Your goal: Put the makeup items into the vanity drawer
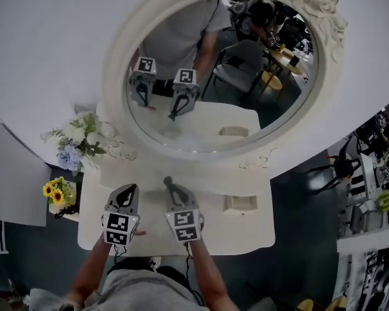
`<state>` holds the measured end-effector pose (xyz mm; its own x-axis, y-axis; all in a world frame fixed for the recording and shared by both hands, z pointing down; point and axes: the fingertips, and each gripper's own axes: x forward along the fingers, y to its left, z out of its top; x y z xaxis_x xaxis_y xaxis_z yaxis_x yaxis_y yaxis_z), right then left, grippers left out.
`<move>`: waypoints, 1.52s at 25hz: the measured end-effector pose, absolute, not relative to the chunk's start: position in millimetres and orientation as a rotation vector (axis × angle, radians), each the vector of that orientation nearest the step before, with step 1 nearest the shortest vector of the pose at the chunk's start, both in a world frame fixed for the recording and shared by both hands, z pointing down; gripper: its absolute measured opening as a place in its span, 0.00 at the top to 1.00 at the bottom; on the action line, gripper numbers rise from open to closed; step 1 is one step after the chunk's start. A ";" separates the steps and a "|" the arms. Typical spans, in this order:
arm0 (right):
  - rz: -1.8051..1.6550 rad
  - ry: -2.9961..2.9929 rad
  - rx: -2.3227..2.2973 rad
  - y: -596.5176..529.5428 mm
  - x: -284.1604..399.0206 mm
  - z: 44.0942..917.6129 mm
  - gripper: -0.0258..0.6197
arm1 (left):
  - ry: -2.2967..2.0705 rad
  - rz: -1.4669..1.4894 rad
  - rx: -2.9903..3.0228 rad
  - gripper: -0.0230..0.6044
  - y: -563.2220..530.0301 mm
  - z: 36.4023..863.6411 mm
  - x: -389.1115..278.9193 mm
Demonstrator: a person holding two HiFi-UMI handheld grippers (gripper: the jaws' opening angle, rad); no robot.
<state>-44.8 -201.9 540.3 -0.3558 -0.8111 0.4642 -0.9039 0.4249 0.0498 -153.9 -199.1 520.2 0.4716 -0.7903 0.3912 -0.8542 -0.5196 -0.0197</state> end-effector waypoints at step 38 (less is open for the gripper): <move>0.510 -1.684 2.222 -83.1 229.9 568.1 0.87 | -0.643 0.638 2.898 0.96 -150.0 551.6 97.9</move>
<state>229.9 -83.1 568.1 0.2470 -0.8554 0.4553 -0.9643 -0.2633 0.0285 97.9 -150.0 551.6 0.8225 -0.3812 0.4220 -0.4254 -0.9049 0.0116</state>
